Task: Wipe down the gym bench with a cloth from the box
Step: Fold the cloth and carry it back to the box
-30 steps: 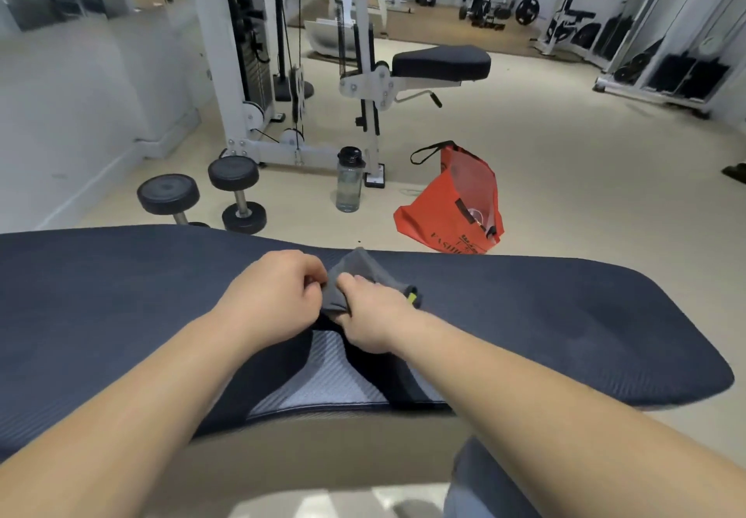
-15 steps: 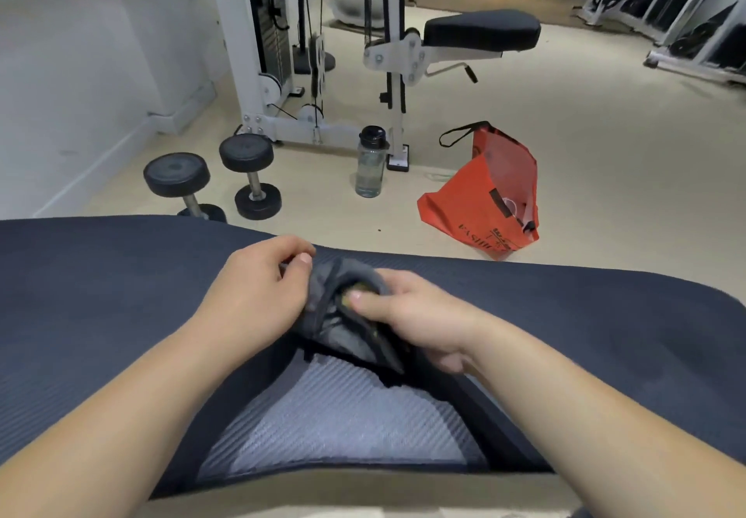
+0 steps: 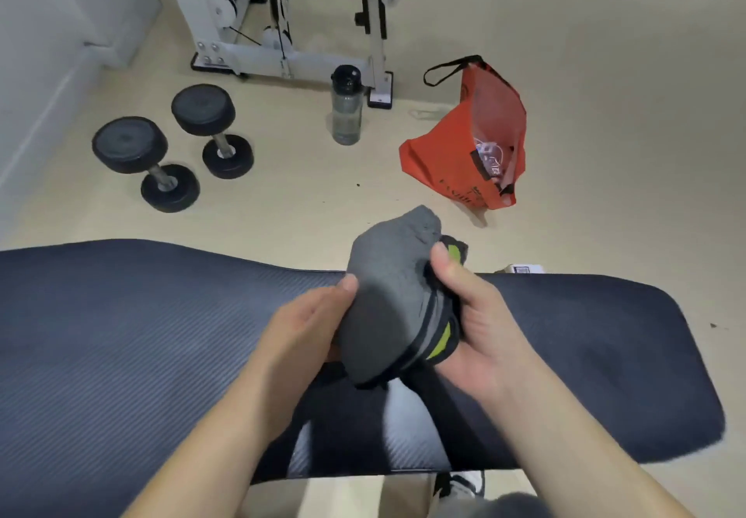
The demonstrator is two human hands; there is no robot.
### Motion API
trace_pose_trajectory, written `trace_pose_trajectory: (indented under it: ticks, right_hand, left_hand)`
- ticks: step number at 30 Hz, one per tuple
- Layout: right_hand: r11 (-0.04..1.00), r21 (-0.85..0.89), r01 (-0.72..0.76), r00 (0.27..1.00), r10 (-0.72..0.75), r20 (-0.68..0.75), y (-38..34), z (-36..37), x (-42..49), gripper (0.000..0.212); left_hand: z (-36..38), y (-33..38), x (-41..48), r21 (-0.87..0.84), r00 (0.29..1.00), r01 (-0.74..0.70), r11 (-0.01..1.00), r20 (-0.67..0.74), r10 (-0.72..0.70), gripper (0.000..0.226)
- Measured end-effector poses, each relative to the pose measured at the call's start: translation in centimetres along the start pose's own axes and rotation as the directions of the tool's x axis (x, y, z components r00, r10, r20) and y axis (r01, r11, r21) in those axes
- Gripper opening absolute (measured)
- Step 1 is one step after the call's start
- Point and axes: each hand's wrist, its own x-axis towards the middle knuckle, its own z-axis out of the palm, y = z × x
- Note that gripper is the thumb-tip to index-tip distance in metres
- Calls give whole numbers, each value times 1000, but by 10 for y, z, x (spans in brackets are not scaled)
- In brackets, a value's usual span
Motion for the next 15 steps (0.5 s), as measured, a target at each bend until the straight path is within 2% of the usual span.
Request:
trace_pose_trajectory:
  ticks: [1,3,5,7,11,15]
  right_hand:
    - [1000,-23,-6,1000,6,-24,-15,12,-17,58]
    - [996,-93,-16,996,8,-89,-50,38,-53,44]
    - [992,-123,-14,992,-2,-130,-87,68,-89,41]
    - [991,-130,-3,988,-17,-155,-126,98,-133,41]
    - [996,-87,22,984,-37,-175,-205,140,-223,41]
    - [998,-64,-12,958,-7,-285,-244,153,-290,46]
  left_hand:
    - [9,17,-14,-83,997,62,995,54,-58,46]
    - [28,61,-46,-203,987,99,974,144,-70,43]
    - [48,111,-76,-253,992,44,967,127,-12,38]
    - [70,169,-110,-295,998,-17,955,46,32,31]
    - [113,272,-181,-240,996,-87,967,-25,84,25]
    - [144,325,-229,-172,997,-66,983,25,71,28]
